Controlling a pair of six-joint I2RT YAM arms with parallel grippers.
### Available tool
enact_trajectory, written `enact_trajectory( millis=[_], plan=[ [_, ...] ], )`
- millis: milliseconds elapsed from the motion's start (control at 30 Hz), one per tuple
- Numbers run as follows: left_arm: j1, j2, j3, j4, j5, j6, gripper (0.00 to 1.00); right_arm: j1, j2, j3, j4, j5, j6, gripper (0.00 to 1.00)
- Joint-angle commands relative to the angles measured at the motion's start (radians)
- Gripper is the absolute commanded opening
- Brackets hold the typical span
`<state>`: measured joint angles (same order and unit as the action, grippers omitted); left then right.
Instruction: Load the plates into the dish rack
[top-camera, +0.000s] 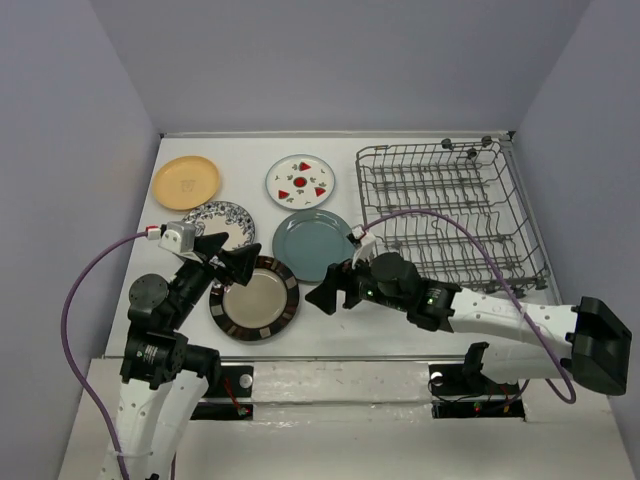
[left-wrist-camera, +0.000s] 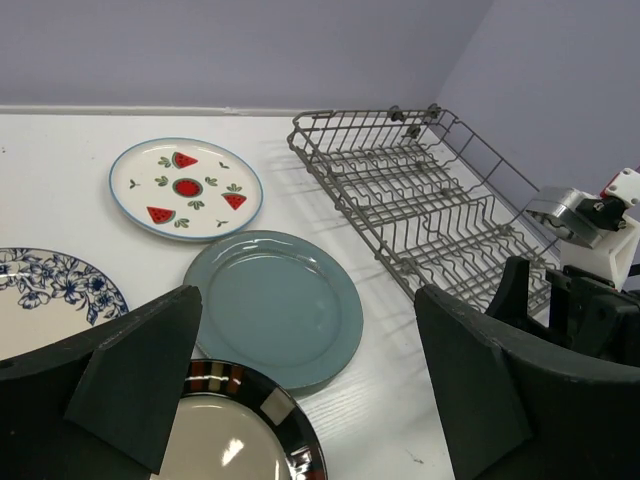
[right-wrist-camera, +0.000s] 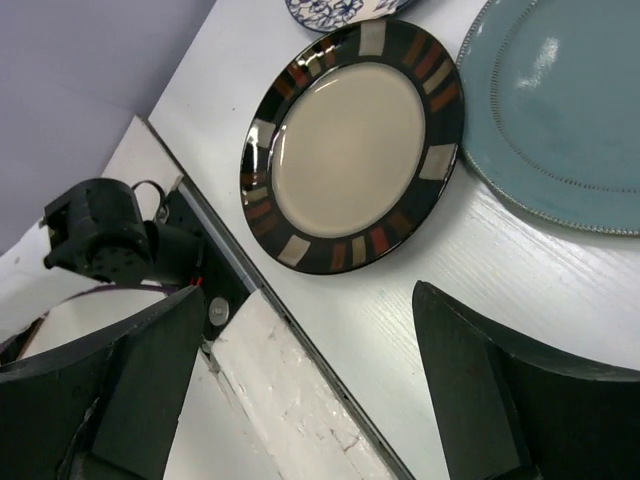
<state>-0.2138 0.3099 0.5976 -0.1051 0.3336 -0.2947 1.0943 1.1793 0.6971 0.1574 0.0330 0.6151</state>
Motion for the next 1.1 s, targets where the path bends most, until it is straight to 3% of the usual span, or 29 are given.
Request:
enact_trajectory(
  millis=[0, 433, 833, 1067],
  plan=[
    [0.005, -0.008, 0.042, 0.039, 0.024, 0.014, 0.99, 0.004, -0.014, -0.022, 0.053, 0.070, 0.084, 0.89],
    [0.005, 0.014, 0.033, 0.039, 0.030, 0.005, 0.99, 0.004, 0.219, -0.056, 0.171, 0.238, 0.345, 0.78],
    [0.004, 0.000, 0.025, 0.048, 0.048, -0.001, 0.99, 0.022, 0.558, 0.033, 0.419, 0.113, 0.477, 0.70],
    [0.002, -0.006, 0.025, 0.053, 0.056, 0.000, 0.99, 0.022, 0.733, 0.031, 0.632, 0.077, 0.581, 0.59]
  ],
)
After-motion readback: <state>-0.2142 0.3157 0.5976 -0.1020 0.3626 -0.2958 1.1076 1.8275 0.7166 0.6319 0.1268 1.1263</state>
